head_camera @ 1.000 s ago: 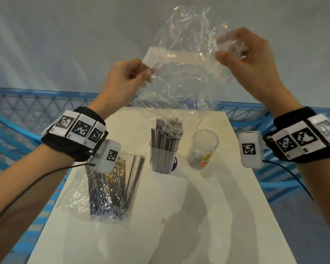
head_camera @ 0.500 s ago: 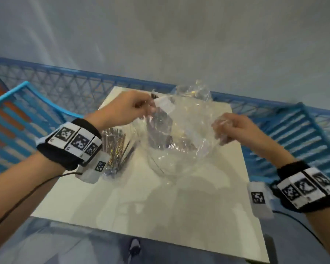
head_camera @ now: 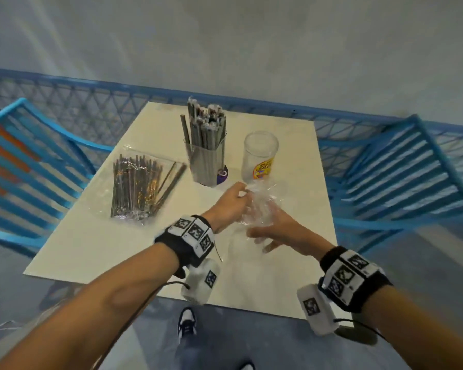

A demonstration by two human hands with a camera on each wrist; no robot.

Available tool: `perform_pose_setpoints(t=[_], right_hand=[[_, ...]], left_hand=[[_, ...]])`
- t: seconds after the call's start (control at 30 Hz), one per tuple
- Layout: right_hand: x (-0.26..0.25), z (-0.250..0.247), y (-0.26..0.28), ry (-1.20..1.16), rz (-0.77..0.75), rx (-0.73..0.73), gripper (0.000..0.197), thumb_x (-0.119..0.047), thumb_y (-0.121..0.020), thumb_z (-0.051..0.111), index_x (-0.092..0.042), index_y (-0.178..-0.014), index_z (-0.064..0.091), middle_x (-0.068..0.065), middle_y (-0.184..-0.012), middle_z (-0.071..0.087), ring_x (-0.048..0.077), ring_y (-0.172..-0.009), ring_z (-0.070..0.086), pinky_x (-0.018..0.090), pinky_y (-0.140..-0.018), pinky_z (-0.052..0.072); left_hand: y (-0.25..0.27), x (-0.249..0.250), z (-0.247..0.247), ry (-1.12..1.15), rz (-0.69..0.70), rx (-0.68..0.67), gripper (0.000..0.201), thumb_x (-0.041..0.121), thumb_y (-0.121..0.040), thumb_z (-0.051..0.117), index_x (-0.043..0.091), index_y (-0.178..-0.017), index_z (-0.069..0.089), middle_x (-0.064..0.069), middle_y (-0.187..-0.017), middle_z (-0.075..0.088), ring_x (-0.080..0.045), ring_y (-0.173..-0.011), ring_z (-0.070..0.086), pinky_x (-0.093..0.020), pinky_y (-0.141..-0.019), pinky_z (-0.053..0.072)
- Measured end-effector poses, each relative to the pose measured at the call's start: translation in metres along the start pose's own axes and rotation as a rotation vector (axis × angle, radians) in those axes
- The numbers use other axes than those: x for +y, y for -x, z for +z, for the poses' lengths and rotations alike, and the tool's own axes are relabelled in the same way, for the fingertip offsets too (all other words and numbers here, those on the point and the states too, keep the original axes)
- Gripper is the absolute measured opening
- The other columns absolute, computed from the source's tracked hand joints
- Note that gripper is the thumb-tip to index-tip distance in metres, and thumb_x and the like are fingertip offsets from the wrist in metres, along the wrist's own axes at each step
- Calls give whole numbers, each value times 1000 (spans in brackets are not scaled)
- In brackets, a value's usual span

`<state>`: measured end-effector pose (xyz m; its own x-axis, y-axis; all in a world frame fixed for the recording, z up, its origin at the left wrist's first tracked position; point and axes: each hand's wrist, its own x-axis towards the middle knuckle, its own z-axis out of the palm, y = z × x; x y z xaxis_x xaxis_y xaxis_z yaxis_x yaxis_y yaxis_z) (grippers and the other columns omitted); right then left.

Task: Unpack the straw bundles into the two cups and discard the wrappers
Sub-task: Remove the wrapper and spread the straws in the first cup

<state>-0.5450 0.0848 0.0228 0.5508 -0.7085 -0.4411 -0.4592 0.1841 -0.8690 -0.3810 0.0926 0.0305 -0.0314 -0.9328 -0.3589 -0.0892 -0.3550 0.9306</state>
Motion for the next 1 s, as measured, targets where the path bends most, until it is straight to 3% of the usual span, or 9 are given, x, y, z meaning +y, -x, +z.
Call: perform_pose_setpoints(t=[0.07,0.13,0.23,0.37,0.5,0.63,0.77,0.9,1.0], right_hand=[[16,-10,0,40,39,139,87,-14,-75,76,-30,-142,23,9,-97,65,20,-67,62,30,-50,52],[33,-26,1,42,115,237,84,-15,-75,76,-25,-136,19,7,-88,58,19,-64,56,27,-46,45],[52,-47,4,-95,250,244,86,-28,-76,79,-23,-135,18,12,-93,53,19,-63,53,29,-50,46],[68,-64,1,-88,294,384,85,-44,-82,70,-13,-143,20,16,-107,57,22,-69,60,35,-65,58],[73,-73,9,-27,358,399,97,-58,-83,61,-28,-150,-3,13,-140,45,30,-94,63,40,-74,58],[74,-84,19,37,339,417,101,-67,-77,60,-46,-145,-12,16,-148,36,33,-98,62,42,-73,57],[77,-95,23,261,296,370,90,-69,-75,59,-52,-143,4,17,-150,27,37,-115,52,38,-63,55],[69,-101,20,428,200,350,59,-58,-86,56,-31,-137,42,13,-128,50,26,-94,57,24,-47,46],[58,-105,23,469,212,276,49,-50,-89,57,-30,-132,47,2,-105,57,21,-80,59,24,-52,44]], left_hand=[[-8,-6,18,-79,-73,-60,32,25,-96,51,15,-124,39,-15,-101,61,-26,-89,61,-44,-79,48],[-14,-11,29,-278,-115,-96,55,32,-95,53,18,-140,25,-17,-121,57,-31,-107,58,-43,-90,46],[-15,-16,41,-415,-87,-75,82,45,-90,57,24,-150,6,-19,-150,31,-32,-137,34,-43,-110,33],[-13,-25,59,-542,-30,-182,87,65,-79,59,45,-147,9,-11,-155,6,-29,-144,18,-42,-114,25],[-19,-38,70,-743,-75,-250,86,60,-80,62,47,-146,9,-9,-157,-3,-31,-143,21,-44,-115,26],[-21,-35,72,-709,-78,-184,83,43,-87,62,33,-150,9,-17,-152,13,-32,-140,27,-39,-111,26],[-23,-17,60,-669,-87,-115,89,41,-82,69,30,-150,13,-17,-148,25,-31,-138,28,-40,-108,29],[-21,6,40,-508,-158,-126,82,33,-83,70,37,-146,18,-12,-150,30,-30,-133,37,-46,-97,38],[-22,14,25,-539,-110,-67,84,34,-83,70,34,-148,17,-10,-151,29,-28,-136,33,-42,-100,36]])
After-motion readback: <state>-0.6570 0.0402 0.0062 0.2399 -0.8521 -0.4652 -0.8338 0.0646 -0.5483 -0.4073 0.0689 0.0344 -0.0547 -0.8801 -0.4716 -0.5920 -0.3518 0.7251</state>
